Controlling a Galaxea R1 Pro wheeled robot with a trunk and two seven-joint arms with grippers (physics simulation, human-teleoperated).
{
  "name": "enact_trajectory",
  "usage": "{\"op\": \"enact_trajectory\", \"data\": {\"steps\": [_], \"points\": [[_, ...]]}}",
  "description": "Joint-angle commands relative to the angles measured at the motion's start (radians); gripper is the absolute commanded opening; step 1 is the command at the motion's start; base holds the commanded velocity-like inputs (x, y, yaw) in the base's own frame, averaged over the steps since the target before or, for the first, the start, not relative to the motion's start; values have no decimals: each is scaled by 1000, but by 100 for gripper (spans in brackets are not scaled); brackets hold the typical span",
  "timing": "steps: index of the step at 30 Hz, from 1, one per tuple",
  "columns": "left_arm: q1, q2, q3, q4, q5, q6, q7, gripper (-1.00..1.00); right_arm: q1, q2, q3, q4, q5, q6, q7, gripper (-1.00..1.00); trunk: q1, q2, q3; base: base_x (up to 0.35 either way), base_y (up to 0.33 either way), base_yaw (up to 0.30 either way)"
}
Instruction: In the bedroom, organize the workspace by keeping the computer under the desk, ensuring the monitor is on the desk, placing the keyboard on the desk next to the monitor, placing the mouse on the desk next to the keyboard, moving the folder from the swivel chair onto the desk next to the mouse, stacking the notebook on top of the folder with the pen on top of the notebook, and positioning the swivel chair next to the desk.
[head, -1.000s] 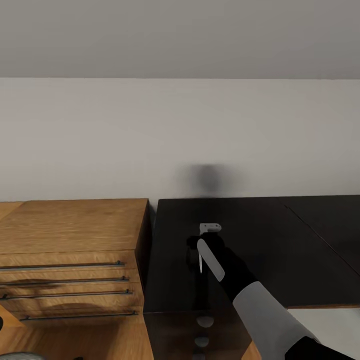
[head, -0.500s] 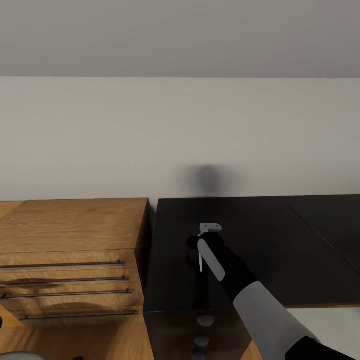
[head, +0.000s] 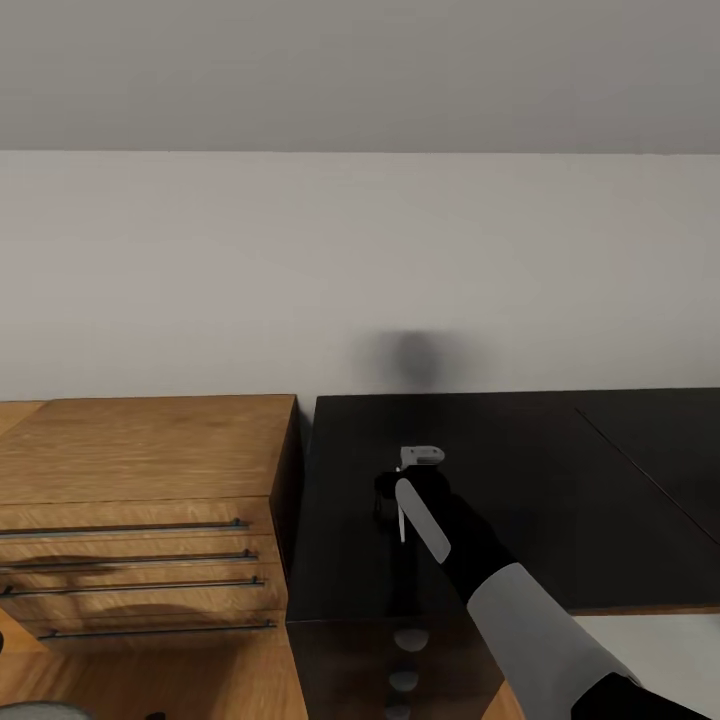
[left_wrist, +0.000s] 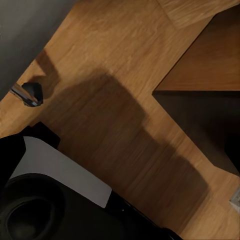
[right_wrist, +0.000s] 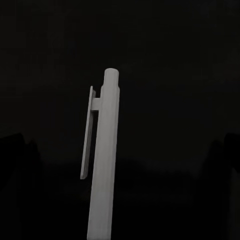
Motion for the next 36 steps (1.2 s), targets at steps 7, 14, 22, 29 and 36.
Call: {"op": "enact_trajectory", "data": {"steps": [7,14,22,29,36], "points": [[0,0,3,-1,8,7,-2,100,0,-1,2,0,-22,2,-11,-100,0,0,-1,0,0,0],[0,0,2,-1,8,7,-2,100,-1,-1,1,0,-22,2,-11,-100,0,0,-1,0,0,0],[0,1,2,-1,8,7,-2,100,0,-1,0,0,-22,3,-11,-100,-4,7,2,0,0,0],[0,1,2,-1,8,7,-2,100,-1,-1,0,0,-22,3,-11,-100,-4,7,2,0,0,0],[0,1,2,-1,9,7,-2,100,-1,-2,0,0,-22,3,-11,-100,-4,7,2,0,0,0]]}}
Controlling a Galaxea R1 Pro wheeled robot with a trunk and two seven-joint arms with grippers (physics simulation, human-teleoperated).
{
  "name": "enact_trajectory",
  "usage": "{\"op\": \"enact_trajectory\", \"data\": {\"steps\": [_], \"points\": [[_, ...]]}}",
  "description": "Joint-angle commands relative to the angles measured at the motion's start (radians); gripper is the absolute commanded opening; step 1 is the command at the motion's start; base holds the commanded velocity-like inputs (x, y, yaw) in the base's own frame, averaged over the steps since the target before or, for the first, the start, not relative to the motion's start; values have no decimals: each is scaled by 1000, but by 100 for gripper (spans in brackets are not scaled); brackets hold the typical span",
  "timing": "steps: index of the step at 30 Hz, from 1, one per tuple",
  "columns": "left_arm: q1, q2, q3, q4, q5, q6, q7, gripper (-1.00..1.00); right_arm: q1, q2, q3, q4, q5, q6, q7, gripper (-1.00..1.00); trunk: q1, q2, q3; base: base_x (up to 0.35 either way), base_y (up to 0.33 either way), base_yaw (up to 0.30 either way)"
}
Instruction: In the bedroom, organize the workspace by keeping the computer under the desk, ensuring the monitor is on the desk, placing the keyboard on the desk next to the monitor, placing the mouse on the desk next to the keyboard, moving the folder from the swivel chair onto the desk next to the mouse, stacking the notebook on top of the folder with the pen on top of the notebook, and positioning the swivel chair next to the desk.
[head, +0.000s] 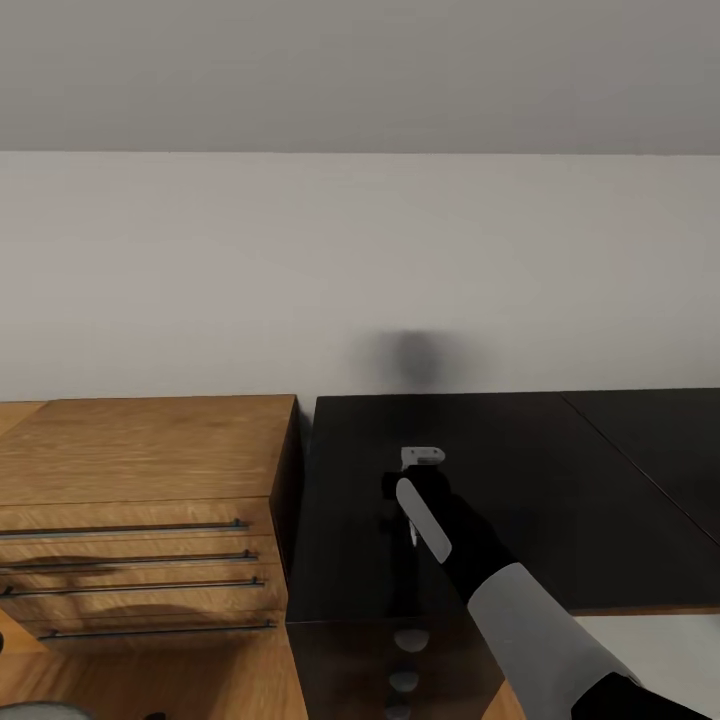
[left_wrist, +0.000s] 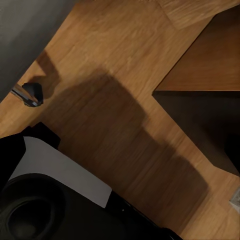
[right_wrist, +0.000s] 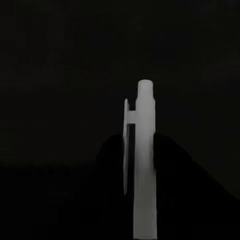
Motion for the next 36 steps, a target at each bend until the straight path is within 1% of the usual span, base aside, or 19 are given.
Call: {"op": "enact_trajectory", "data": {"steps": [1,26,29,36], "points": [[0,0,2,-1,8,7,-2,100,-1,0,3,-1,-15,-1,-12,-100,0,0,-1,0,0,0],[0,0,3,-1,5,5,-3,100,-1,-2,2,-1,-13,-1,-12,-100,0,0,-1,0,0,0],[0,-1,3,-1,6,5,-3,100,-1,-2,2,-1,-13,0,-12,-100,-12,21,9,0,0,0],[0,-2,2,-1,5,4,-3,100,-1,-2,1,-1,-14,-1,-12,-100,-12,21,9,0,0,0]]}}
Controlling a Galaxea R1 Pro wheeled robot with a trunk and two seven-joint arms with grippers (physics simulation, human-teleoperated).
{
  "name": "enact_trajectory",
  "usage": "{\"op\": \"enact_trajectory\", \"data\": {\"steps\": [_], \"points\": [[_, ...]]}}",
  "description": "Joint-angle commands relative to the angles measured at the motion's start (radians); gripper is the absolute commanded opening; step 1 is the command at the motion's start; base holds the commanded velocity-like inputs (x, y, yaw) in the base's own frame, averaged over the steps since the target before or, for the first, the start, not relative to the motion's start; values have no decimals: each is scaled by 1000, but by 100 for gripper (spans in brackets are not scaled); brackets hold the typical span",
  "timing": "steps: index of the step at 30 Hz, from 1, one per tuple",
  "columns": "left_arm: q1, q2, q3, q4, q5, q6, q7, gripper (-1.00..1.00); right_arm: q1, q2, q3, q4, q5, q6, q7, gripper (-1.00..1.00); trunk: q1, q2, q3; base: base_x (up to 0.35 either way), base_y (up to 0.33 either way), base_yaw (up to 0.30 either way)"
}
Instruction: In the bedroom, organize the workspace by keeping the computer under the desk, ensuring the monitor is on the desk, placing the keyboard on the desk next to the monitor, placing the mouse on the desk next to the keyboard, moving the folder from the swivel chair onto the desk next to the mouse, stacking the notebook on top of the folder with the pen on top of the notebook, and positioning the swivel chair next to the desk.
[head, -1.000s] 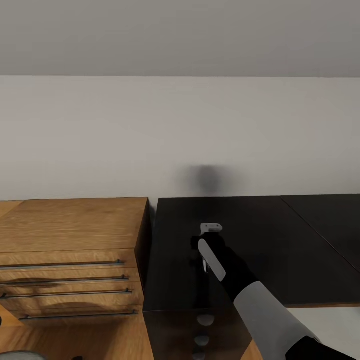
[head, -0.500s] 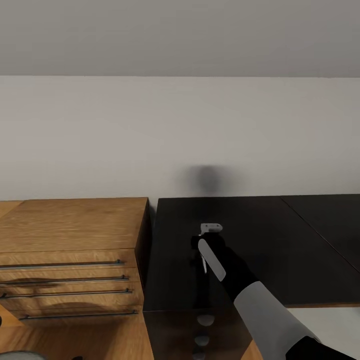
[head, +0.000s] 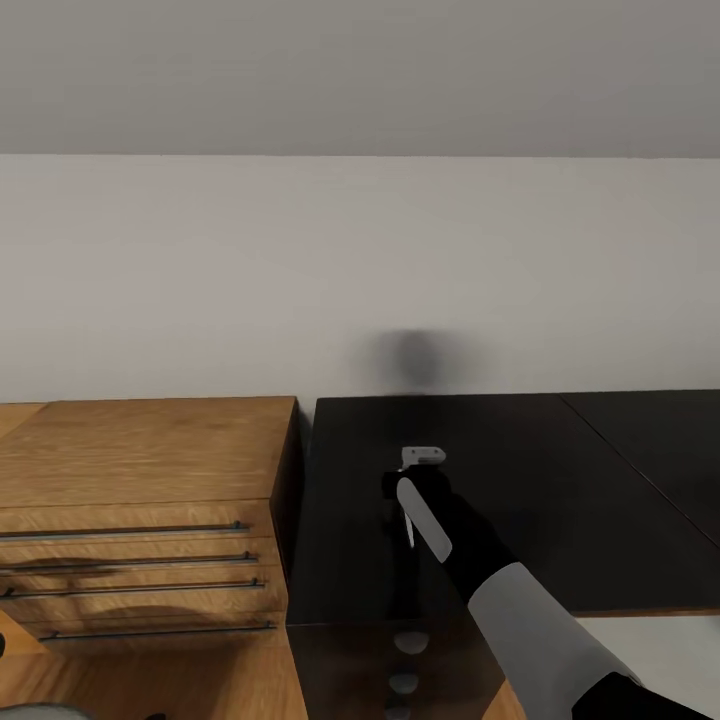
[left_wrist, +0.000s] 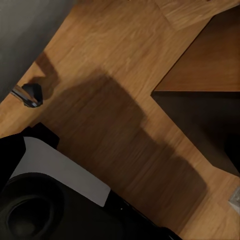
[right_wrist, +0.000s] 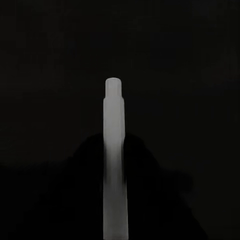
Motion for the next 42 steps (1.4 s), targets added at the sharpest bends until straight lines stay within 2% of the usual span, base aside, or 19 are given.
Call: {"op": "enact_trajectory", "data": {"steps": [1,10,15,18,21,22,24,25,27,28,30,32,33,34,42], "points": [[0,0,2,-1,8,7,-2,100,-1,0,2,-1,-12,0,-8,-100,0,0,-1,0,0,0],[0,-1,3,-1,7,-4,-4,100,1,-3,2,-23,-11,6,-9,-100,0,0,-1,-45,-24,0],[0,-2,3,-2,7,-8,-4,100,20,-9,-1,-208,-9,70,-15,-100,0,0,-1,-242,-123,0],[0,-3,2,-3,8,-9,-3,100,51,-28,-14,-333,-9,139,-18,-100,0,0,-1,-284,-138,-3],[0,-3,0,-3,8,-9,-2,100,82,-47,-49,-462,-8,197,-20,-100,0,0,-1,-297,-142,-73],[0,-3,0,-3,8,-9,-1,100,100,-54,-79,-536,-6,221,-20,-100,0,0,-1,-304,-145,-180],[0,-3,-1,-3,8,-9,-1,100,119,-60,-107,-590,-5,237,-21,-100,0,0,-1,-306,-145,-213],[0,-3,-1,-3,8,-9,-1,100,119,-60,-107,-590,-5,237,-21,-100,0,0,-1,-308,-146,-237],[0,-3,-3,-3,8,-9,-1,100,139,-68,-140,-639,-5,251,-21,-100,0,0,-1,-304,-138,-254],[0,-2,-10,-3,8,-9,-3,100,151,-97,-173,-670,-7,275,-19,-100,0,0,-1,-166,-58,-282],[0,-2,-11,-3,8,-9,-4,100,153,-106,-180,-674,-8,287,-18,-100,0,0,-1,-133,-46,-285],[0,-1,-13,-3,9,-7,-5,100,157,-126,-208,-683,-10,315,-14,-100,0,0,-1,-77,-27,-291],[0,-2,-15,-6,9,-4,-7,100,159,-141,-263,-690,-12,315,-11,-100,0,0,-1,-22,-8,-296],[0,-2,-15,-6,9,-3,-8,100,159,-143,-274,-691,-12,315,-10,-100,0,0,-1,-14,-5,-296],[-2,-2,-15,-6,9,5,-8,100,160,-148,-295,-693,-12,315,-8,-100,0,0,-1,-3,-1,-297]]}}
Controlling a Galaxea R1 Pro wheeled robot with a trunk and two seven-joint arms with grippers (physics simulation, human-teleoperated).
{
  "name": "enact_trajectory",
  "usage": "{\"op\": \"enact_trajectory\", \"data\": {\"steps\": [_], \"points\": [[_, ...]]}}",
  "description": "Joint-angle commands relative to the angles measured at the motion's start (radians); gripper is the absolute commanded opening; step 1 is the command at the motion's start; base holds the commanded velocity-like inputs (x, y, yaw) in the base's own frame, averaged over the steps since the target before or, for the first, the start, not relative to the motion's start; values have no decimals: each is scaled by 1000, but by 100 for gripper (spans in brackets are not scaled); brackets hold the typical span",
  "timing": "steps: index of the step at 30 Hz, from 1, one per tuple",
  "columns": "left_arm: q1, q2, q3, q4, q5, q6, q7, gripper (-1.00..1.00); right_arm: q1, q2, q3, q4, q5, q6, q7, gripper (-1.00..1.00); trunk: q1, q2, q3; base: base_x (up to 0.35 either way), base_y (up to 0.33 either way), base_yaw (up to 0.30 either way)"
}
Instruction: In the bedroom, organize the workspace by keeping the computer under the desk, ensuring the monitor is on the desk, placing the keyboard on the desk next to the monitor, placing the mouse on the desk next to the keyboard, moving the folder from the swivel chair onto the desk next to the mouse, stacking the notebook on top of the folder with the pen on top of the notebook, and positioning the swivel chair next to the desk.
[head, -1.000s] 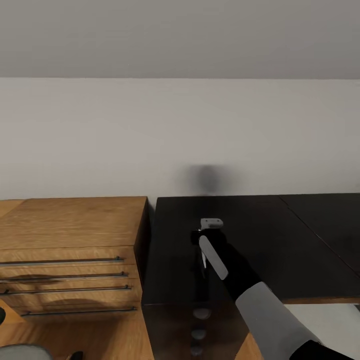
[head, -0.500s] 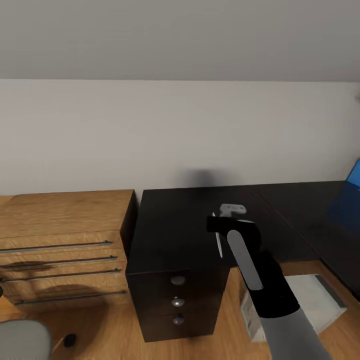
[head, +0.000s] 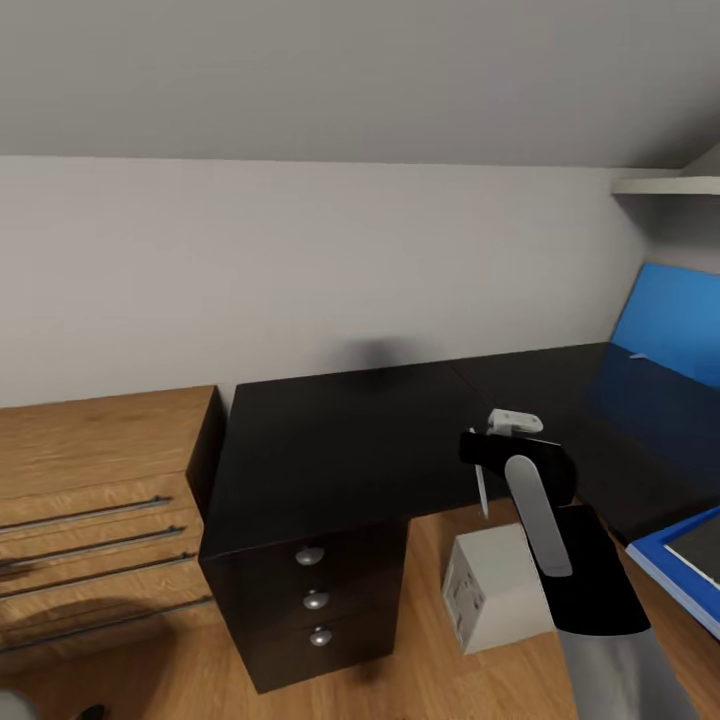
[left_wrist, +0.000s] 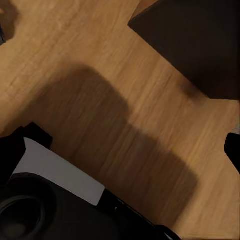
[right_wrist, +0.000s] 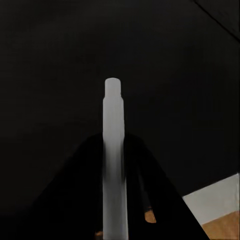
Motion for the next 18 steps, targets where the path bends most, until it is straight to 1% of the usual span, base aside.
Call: {"op": "enact_trajectory", "data": {"steps": [1,4,7,8,11,12,14,18], "points": [[0,0,2,-1,8,8,-3,100,-1,0,-2,0,-10,3,-8,-100,0,0,-1,0,0,-298],[0,0,2,-1,8,8,-3,100,-2,-1,-4,0,-9,3,-8,-100,0,0,-1,0,0,-298],[-5,0,-4,-3,8,8,-5,100,-3,0,-27,0,-8,3,-10,-100,0,0,-1,0,0,-298],[-21,2,-50,-2,7,9,-1,100,-4,1,-65,0,-6,3,-15,-100,0,0,-1,0,0,-298],[-37,2,-73,0,7,10,3,100,-6,1,-79,0,-5,3,-18,-100,0,0,-1,0,0,-298],[-68,4,-114,1,7,47,3,100,-13,1,-138,1,-2,3,-21,-100,0,0,-1,0,0,-298],[-83,2,-131,1,7,62,4,100,-17,1,-174,3,-2,3,-22,-100,0,0,-1,0,0,-298],[-90,0,-145,2,7,67,5,100,-19,1,-195,7,-2,3,-24,-100,0,0,-1,0,0,-298]]}}
